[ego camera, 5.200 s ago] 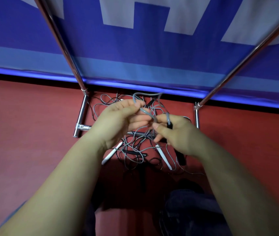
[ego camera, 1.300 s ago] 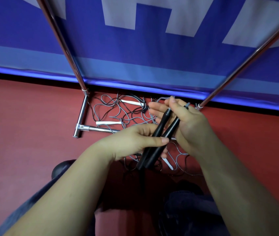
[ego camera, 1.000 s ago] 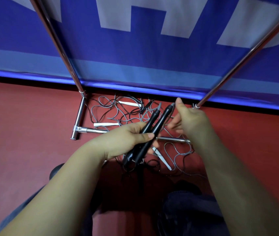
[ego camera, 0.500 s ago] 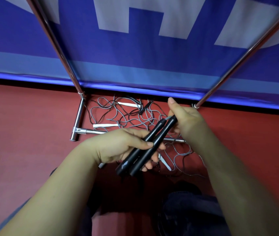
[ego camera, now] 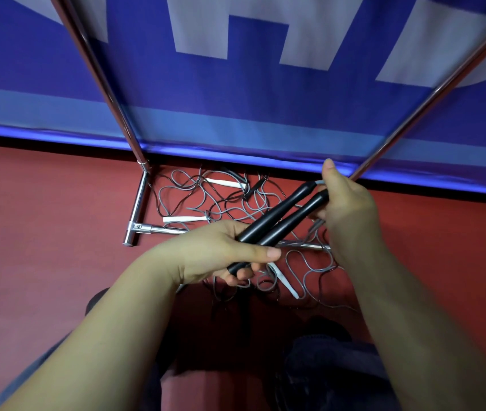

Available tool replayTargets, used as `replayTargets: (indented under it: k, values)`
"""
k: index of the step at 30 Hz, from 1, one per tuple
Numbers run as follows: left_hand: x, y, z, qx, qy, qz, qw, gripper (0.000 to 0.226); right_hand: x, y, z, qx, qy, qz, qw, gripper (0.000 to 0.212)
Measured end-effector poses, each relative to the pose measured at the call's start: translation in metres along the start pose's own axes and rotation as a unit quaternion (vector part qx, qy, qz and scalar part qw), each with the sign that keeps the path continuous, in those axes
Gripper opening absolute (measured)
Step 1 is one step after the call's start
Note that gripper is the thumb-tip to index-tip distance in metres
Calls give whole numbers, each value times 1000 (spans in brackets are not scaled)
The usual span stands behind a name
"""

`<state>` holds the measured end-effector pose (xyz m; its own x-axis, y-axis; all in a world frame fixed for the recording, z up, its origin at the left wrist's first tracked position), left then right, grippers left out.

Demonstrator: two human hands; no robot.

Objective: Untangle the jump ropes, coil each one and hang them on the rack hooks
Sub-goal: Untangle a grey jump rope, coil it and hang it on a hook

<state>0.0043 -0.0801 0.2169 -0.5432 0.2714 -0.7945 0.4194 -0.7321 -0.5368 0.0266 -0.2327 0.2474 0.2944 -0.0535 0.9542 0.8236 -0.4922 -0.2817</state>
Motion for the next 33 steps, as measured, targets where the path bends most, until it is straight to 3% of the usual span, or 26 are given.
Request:
replayTargets:
  k: [2,10,15,21,24,27,30,33]
  values:
    - [-1,1,-2,-8,1,5,1000,11,-2,-1,2,-8,18,24,1000,42]
    - [-3,0,-3,0,-23,21,1000,25,-5,-2,13,20,123,73,990,43]
    - [-5,3,-4,-2,-60,46,997,14,-5,2,13,38,75,55,995,40]
    - [-12,5,-20,-127,-178,89,972,15,-12,2,20,92,-86,25,992,44]
    - [-14,5,-33,-175,-288,102,936,15,-30,-6,31,154,-134,86,975,44]
    - [-18,5,-28,-149,-353,89,919,13,-39,-24,48,230,-132,131,955,41]
    - [-20,6,-14,-88,-401,75,909,15,-39,-35,58,254,-156,125,946,38]
    - [-23,3,-17,-87,-399,82,909,16,-34,-38,63,276,-155,122,940,40]
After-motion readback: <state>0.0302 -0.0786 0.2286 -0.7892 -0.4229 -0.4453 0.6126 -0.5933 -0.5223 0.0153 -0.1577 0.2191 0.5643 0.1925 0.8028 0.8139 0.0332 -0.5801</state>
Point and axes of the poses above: each hand's wrist, its own y-axis towards the middle knuckle, its own z-axis out of the palm, x = y × z, the point moved 8 cm from there along y, towards the middle knuckle
